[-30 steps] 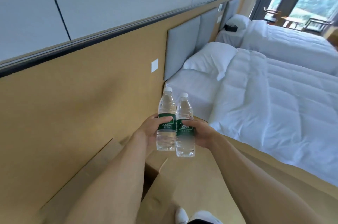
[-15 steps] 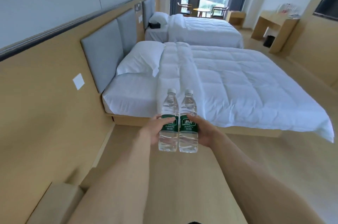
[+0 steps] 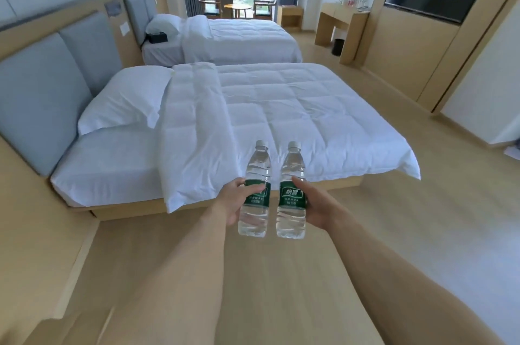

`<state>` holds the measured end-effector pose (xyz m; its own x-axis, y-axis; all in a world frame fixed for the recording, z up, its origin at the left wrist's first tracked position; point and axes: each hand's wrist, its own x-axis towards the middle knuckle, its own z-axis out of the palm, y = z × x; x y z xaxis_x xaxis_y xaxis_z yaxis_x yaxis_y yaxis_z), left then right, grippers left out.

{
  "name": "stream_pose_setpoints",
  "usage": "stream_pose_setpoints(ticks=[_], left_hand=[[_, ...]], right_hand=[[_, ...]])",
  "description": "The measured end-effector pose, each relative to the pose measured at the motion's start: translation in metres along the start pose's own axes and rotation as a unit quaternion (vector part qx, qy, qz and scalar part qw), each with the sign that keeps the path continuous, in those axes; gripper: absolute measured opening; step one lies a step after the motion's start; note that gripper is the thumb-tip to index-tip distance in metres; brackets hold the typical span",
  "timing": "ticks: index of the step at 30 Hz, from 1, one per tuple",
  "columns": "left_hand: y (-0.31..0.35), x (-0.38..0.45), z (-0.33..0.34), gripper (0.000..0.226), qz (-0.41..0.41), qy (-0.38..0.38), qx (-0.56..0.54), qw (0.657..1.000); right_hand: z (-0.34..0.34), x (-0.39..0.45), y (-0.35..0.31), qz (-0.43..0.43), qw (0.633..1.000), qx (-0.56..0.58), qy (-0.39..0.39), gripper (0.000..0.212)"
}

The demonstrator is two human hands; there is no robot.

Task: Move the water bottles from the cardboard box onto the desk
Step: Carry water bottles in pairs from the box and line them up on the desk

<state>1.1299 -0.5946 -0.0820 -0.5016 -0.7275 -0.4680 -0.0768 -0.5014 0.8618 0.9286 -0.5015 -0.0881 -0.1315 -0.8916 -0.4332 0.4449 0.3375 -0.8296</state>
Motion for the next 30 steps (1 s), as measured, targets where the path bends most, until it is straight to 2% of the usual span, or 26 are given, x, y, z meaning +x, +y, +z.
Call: stream_pose_setpoints(ticks=[4,9,12,17,22,30], left_hand=[[0.003,0.041,0.061,0.088,0.007,-0.039,0.053,0.998],[0.008,0.082,0.137,0.067,-0.004,-0.104,0.126,0.987],[0.01,0.107,0.177,0.072,-0.027,-0.146,0.132,0.98],[0.015,0.166,0.241,0.05,-0.044,-0.234,0.136,0.962],[0.034,0.233,0.298,0.05,-0.059,-0.3,0.155,0.939],[0.082,0.325,0.386,0.051,-0.064,-0.381,0.212,0.898]], right_hand=[[-0.068,-0.008,-0.022,-0.021,0.999,-0.001,0.044,0.042],[-0.138,-0.022,-0.039,-0.049,0.993,0.002,0.106,0.029],[-0.173,-0.028,-0.046,-0.062,0.987,0.019,0.148,0.031],[-0.226,-0.025,-0.069,-0.063,0.974,0.04,0.213,0.032],[-0.27,-0.003,-0.103,-0.061,0.957,0.053,0.278,0.045],[-0.326,0.025,-0.169,-0.087,0.924,0.109,0.357,0.039]])
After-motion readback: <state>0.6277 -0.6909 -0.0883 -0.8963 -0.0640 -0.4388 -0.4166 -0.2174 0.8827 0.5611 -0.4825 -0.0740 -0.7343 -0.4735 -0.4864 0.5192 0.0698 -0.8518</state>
